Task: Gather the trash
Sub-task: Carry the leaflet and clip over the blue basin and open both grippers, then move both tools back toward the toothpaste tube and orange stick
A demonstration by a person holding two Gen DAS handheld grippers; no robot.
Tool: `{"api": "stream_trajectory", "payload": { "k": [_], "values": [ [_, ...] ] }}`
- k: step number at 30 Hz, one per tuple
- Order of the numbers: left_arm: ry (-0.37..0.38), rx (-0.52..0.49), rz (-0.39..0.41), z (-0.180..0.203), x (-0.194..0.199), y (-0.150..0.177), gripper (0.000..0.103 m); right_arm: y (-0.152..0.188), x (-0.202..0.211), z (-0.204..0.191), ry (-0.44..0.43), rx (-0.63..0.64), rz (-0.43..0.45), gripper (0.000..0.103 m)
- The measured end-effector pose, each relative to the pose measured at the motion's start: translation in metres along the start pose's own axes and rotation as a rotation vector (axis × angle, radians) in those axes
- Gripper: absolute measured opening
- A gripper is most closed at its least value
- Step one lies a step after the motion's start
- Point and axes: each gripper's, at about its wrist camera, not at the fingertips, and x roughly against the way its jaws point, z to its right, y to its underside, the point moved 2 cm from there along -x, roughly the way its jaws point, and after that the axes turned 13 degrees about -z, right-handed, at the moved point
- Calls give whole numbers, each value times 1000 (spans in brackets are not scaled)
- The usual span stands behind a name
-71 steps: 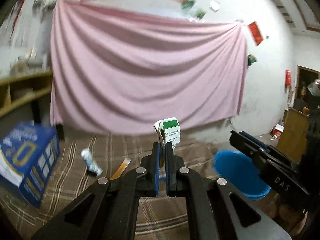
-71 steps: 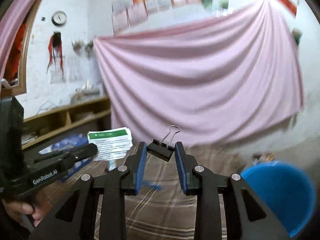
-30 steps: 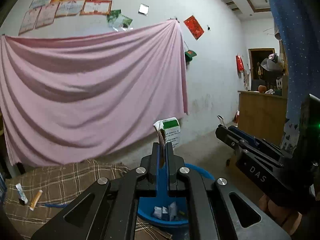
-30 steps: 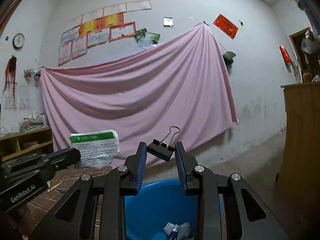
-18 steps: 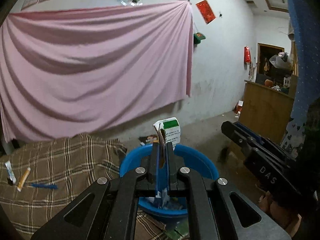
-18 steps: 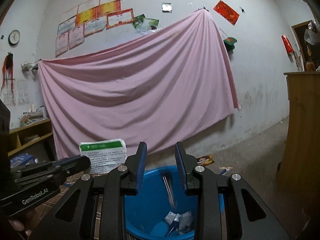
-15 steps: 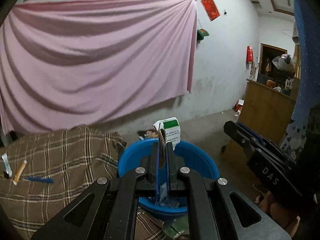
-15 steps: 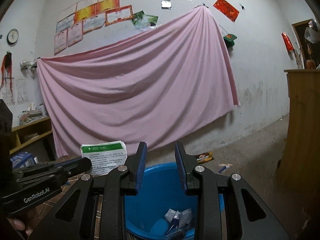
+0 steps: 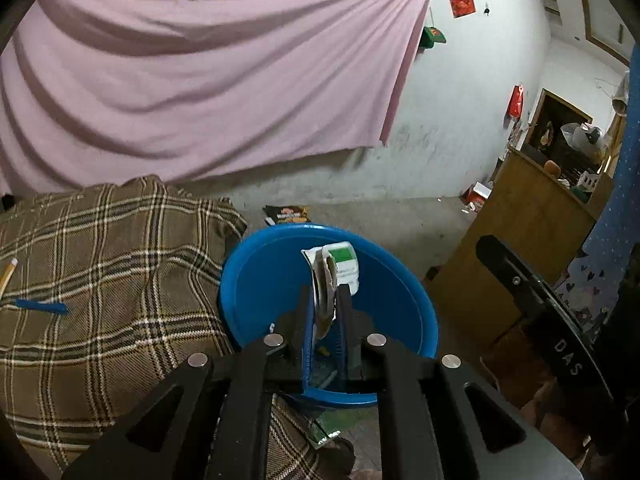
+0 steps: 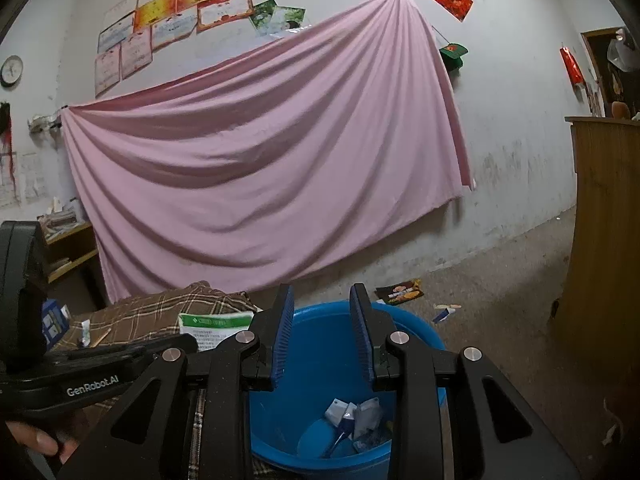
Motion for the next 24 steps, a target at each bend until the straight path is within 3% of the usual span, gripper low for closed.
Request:
{"api": "stream_trajectory", "payload": {
  "k": [2, 6, 14, 17, 21, 24],
  "values": [
    [-1, 8, -17, -1, -1, -1, 10, 0, -1, 0, 1, -1, -7, 27],
    [8, 24, -23, -7, 1, -4, 28, -1, -4, 0, 3, 2, -20, 27],
    [-19, 50, 22, -14, 17, -2, 28, -2, -4, -1, 3, -3, -24, 28],
    [-51, 56, 57, -18, 28, 0, 28, -4, -2, -3, -6, -11, -11, 35],
    [-97, 62, 125, -28, 49, 4, 40, -8, 3, -13, -25, -8, 14, 41],
    [-131, 63, 176, -38, 66, 8, 41, -9, 5, -25, -42, 3, 35, 46]
  ]
}}
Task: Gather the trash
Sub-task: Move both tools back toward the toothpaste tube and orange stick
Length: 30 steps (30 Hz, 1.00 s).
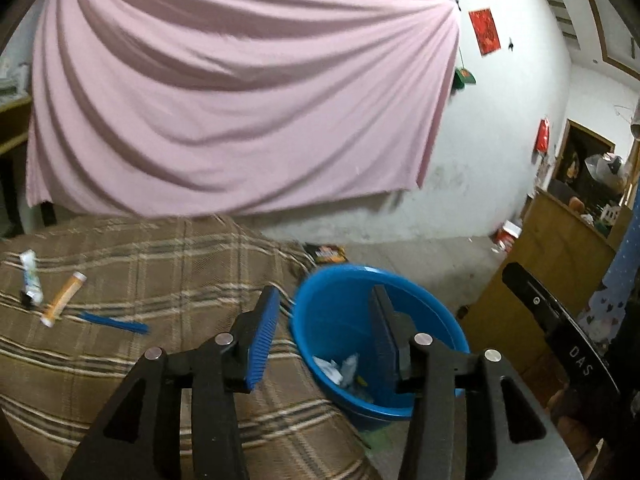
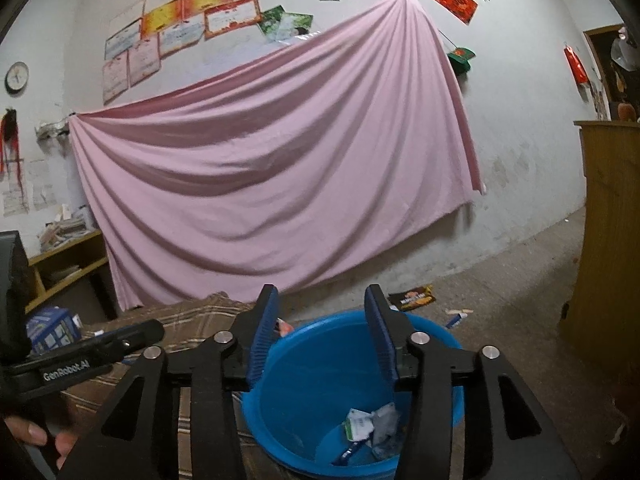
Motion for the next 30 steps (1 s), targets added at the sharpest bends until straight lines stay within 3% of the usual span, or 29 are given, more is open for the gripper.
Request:
{"api": "stream_trajectory", "payload": {
  "k": [4, 6, 7, 9, 11, 13, 20, 30],
  "values": [
    [-65, 3, 74, -21, 28, 4, 59, -4, 1, -20, -28, 18, 29, 53],
    [-97, 10, 115, -33, 43, 6, 65, -6, 1, -31, -44, 30, 46, 67],
    [-111, 15, 131, -40, 50, 8, 68, -7, 1, -35, -52, 34, 54, 80],
    [-139, 25, 168, -50, 61, 10, 89, -8, 4, -49, -75, 47, 93, 84],
    [-178, 45, 230, -63, 78, 14, 98, -9, 5, -62, -101, 65, 119, 91],
    [-206, 65, 283, -75, 92, 19, 99, -9, 7, -75, -121, 81, 150, 103],
    [-307, 101, 377, -118, 125, 31, 101, -4, 10, -123, -190, 172, 247, 103],
    [-394, 134, 322, -173, 135, 54, 101, 1, -24, -176, -249, 291, 160, 103]
  ]
}}
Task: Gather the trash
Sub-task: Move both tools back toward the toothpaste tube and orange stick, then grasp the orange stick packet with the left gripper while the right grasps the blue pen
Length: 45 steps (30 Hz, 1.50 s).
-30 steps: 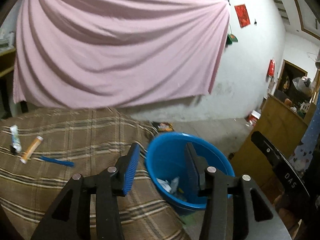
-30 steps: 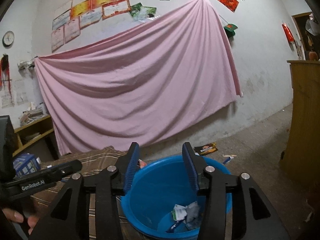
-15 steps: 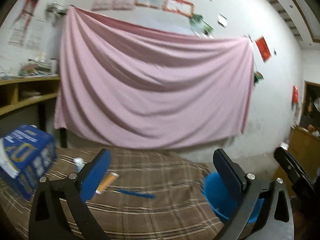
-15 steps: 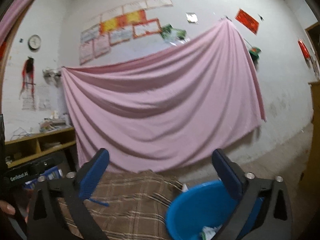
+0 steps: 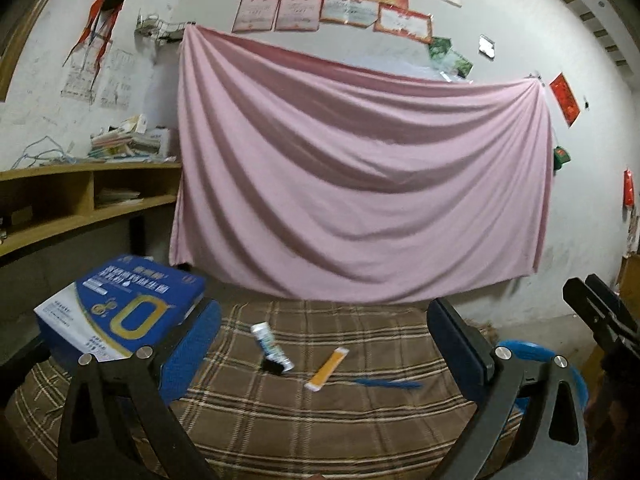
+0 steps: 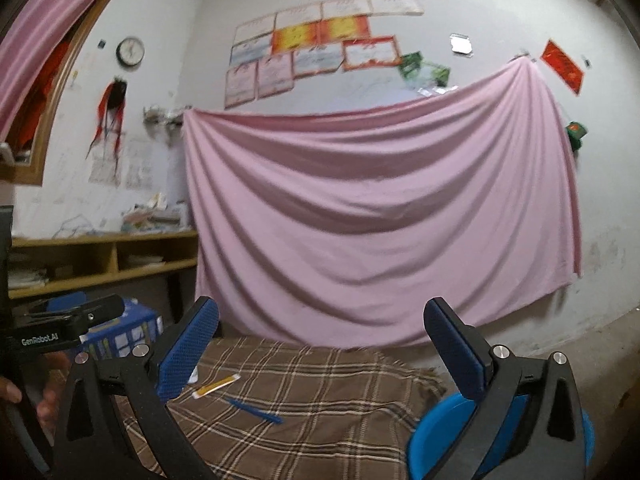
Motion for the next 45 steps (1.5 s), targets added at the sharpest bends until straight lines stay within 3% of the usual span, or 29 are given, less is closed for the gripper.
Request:
{"api": "stream_trajectory", "payload": {
  "k": [10, 12, 14, 16, 18, 20, 24, 27, 37, 41, 45],
  "values": [
    [-1, -32, -213, -25, -58, 10, 101, 10, -79, -13, -75, 23, -304, 103],
    [-2, -32, -244, -27, -70, 13, 100, 13, -97, -17, -90, 49, -378, 97],
    [8, -33, -286, -30, -84, 15, 100, 19, -110, -21, -114, 69, -440, 79],
    [19, -33, -335, -33, -98, 19, 100, 26, -126, -26, -144, 87, -523, 76],
    [41, -37, -382, -35, -110, 23, 90, 33, -137, -29, -171, 100, -584, 68],
    [72, -45, -437, -34, -122, 27, 75, 40, -148, -32, -210, 109, -654, 50],
    [138, -42, -566, -32, -151, 34, 47, 52, -163, -36, -259, 116, -750, 39],
    [166, -48, -620, -28, -167, 37, 38, 56, -167, -39, -282, 131, -790, 37],
    [194, -113, -706, -11, -203, 37, 30, 74, -188, -53, -305, 180, -913, 31],
    [171, -142, -730, -6, -213, 38, 16, 75, -190, -49, -305, 160, -923, 13],
    [171, -153, -733, -1, -219, 39, 12, 74, -188, -47, -326, 143, -916, 6]
  ]
}}
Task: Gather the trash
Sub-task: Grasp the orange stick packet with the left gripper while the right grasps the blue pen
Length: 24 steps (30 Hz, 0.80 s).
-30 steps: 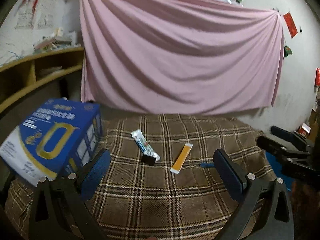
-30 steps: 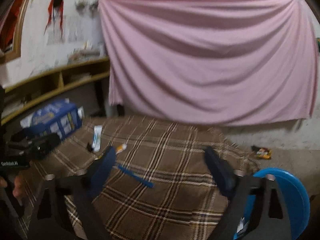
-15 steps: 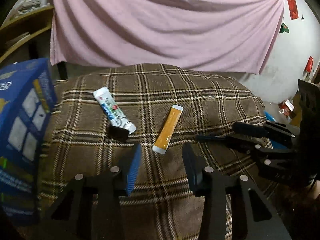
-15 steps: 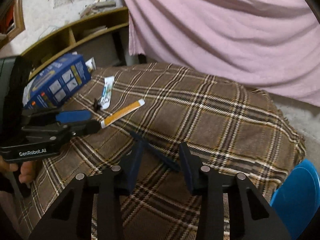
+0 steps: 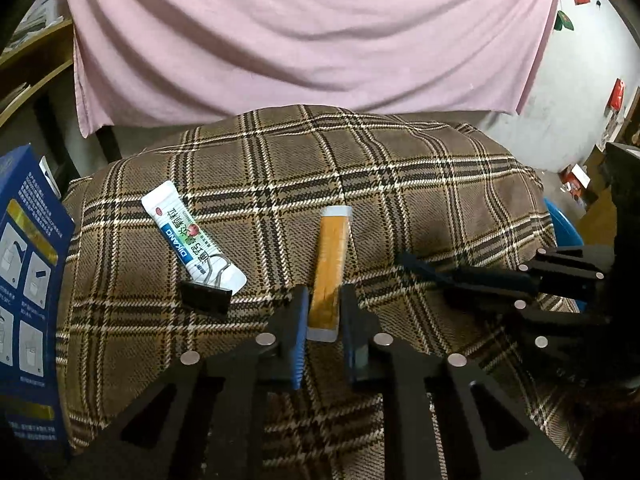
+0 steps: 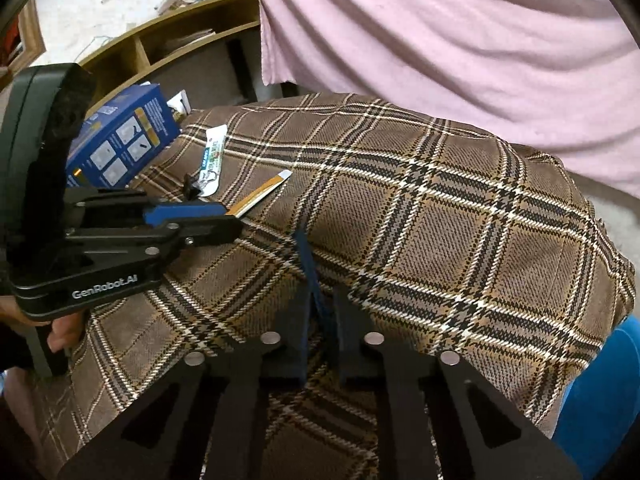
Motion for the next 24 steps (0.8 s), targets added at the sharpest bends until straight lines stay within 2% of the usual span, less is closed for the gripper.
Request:
{"api": "stream_trajectory", "payload": {
  "k": [5, 8, 12, 14, 18, 24],
  "values": [
    [5, 12, 21, 0, 8, 7, 11, 5, 9, 1, -3, -9, 35, 4],
    [13, 30, 54, 2, 20, 15, 11, 8, 19, 2, 2, -20, 88, 4],
    [-8, 44, 152, 13, 40, 25, 11, 14, 37, 3, 26, -39, 183, 4],
    [-14, 46, 181, 17, 47, 31, 11, 16, 40, 3, 24, -48, 201, 4],
    [-32, 81, 158, 24, 49, 39, 11, 16, 40, 2, -20, -41, 196, 4],
    [-44, 127, 108, 20, 48, 47, 11, 3, 17, -1, -72, -40, 95, 9]
  ]
}}
